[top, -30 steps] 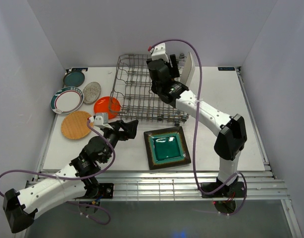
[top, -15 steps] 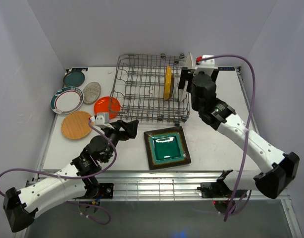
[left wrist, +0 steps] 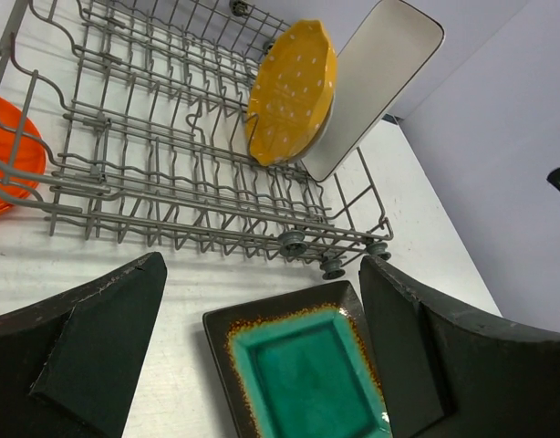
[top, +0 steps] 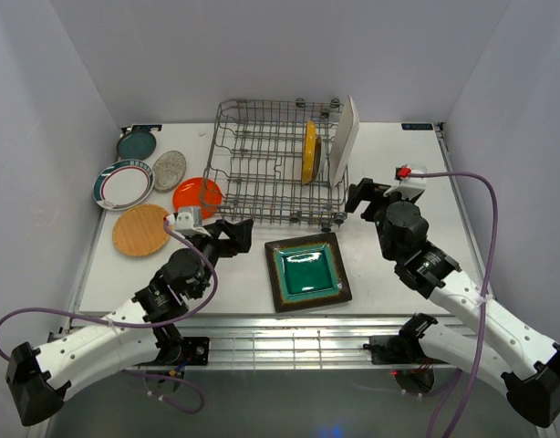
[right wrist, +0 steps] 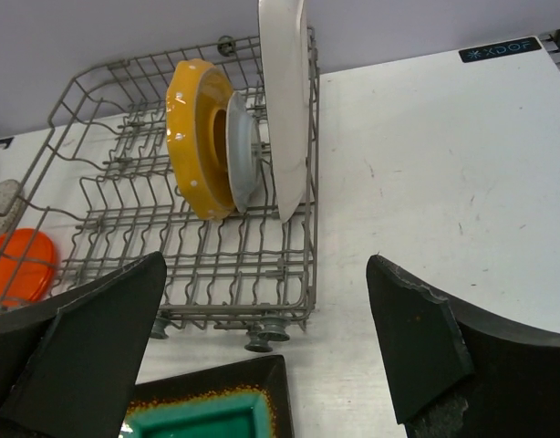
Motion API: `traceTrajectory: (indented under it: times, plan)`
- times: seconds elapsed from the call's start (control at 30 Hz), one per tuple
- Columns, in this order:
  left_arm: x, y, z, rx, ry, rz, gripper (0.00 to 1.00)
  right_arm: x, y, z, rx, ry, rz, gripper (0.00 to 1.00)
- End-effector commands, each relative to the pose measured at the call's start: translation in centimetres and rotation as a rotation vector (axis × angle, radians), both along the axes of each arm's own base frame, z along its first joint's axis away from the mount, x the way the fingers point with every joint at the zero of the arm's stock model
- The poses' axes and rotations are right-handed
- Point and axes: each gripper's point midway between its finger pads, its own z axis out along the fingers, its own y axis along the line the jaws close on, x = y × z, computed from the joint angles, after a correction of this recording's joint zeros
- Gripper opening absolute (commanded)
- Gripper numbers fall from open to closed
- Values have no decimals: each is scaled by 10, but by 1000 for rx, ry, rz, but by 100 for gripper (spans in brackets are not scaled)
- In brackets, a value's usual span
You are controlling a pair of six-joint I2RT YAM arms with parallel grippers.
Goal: Load the plates into the dish rack
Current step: Pick up the plate from the corner of the board.
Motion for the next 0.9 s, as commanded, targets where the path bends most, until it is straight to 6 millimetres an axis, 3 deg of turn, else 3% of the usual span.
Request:
traceTrajectory:
  times: [0.0, 0.27, 0.67, 0.87]
  plan:
    - [4, 7, 1, 13, -5, 43, 98, -6, 7, 31, 178, -114, 45, 96]
    - [8, -8, -4, 57, 17, -2, 98, -5, 11, 8, 160, -27, 43, 96]
    - [8, -15, -10, 80, 38, -26, 98, -5, 14, 0, 150, -6, 53, 97]
    - [-3, -22, -29, 59, 155, -77, 98, -3, 17, 0, 146, -2, 61, 97]
